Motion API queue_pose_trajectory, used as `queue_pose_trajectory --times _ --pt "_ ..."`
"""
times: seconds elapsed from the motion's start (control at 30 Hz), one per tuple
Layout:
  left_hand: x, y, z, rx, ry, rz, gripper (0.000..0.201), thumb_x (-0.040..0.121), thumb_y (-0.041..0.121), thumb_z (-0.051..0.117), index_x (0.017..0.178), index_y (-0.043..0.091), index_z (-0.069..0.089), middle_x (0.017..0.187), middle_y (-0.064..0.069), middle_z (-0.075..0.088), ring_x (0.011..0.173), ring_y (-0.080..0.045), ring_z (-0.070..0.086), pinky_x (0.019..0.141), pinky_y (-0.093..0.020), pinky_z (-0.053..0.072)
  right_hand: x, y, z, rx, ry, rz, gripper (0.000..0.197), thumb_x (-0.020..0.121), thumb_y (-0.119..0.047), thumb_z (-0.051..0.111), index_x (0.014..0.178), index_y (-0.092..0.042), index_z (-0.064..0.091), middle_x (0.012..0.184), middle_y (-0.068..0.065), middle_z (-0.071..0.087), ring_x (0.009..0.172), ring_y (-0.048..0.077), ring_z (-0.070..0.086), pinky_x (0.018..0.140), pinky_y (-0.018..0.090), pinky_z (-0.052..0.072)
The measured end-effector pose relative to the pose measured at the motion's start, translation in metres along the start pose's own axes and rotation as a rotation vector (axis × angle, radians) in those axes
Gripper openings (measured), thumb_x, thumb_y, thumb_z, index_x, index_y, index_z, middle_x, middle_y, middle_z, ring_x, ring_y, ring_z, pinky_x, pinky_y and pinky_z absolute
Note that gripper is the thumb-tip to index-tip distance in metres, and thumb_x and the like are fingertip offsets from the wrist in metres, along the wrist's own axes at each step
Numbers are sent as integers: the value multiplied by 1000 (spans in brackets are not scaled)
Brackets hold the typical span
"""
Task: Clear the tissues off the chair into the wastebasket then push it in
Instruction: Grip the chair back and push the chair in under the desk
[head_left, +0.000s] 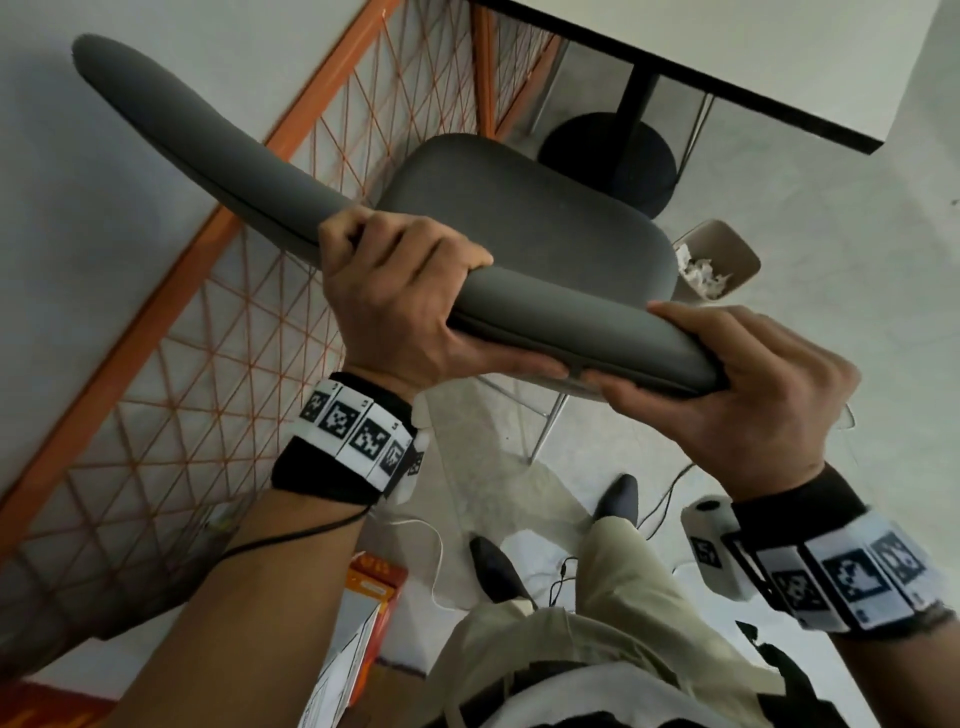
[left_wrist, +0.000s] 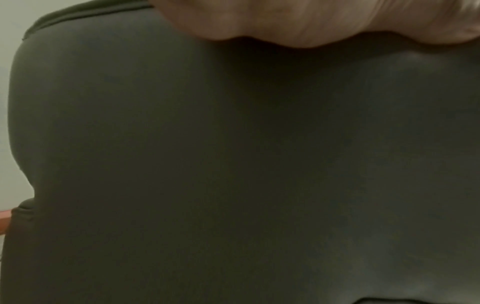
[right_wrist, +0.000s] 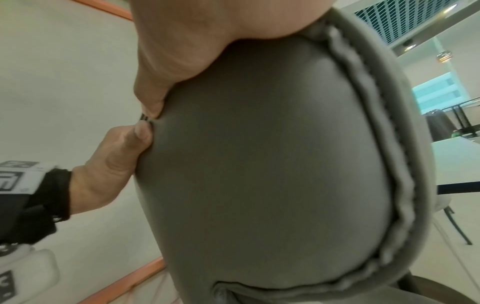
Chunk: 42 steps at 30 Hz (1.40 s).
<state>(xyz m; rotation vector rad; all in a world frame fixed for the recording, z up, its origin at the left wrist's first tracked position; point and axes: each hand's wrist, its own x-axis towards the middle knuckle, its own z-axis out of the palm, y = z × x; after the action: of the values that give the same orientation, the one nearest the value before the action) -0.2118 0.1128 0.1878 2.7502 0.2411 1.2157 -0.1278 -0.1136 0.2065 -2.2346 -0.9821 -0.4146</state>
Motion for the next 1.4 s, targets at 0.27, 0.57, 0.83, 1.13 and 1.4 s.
queue_pose_trajectory --times 0.27,0.57,0.83,1.13,1.4 --pt "47 -10 56 84 61 -17 85 50 96 59 67 13 69 68 -5 66 68 -27 62 77 -45 43 59 54 20 29 -16 10 58 69 -68 74 92 -16 78 82 0 76 67 17 70 54 38 53" --pt "83 4 99 98 103 -38 84 50 96 59 63 13 66 65 -4 64 65 -26 60 76 -44 42 102 100 20 13 15 21 57 67 -71 73 86 -18 78 76 0 75 62 20 68 52 38 52" --pt "79 9 92 84 43 -72 85 55 97 54 71 14 66 73 -5 65 73 -26 60 83 -42 39 99 91 15 -21 -6 62 60 69 -74 70 91 -18 76 80 2 74 66 18 67 55 37 53" --pt "66 -6 68 2 -119 31 76 74 85 53 105 18 71 103 -3 69 99 -28 62 95 -43 36 63 58 29 -159 108 248 63 78 -65 63 114 -14 61 111 14 58 106 32 51 93 40 38" --pt "59 -90 43 79 -231 -5 78 76 80 58 121 17 66 125 -6 65 122 -30 55 108 -50 32 67 -7 61 -310 54 300 60 80 -48 63 131 -18 57 135 10 53 143 35 28 113 69 9"
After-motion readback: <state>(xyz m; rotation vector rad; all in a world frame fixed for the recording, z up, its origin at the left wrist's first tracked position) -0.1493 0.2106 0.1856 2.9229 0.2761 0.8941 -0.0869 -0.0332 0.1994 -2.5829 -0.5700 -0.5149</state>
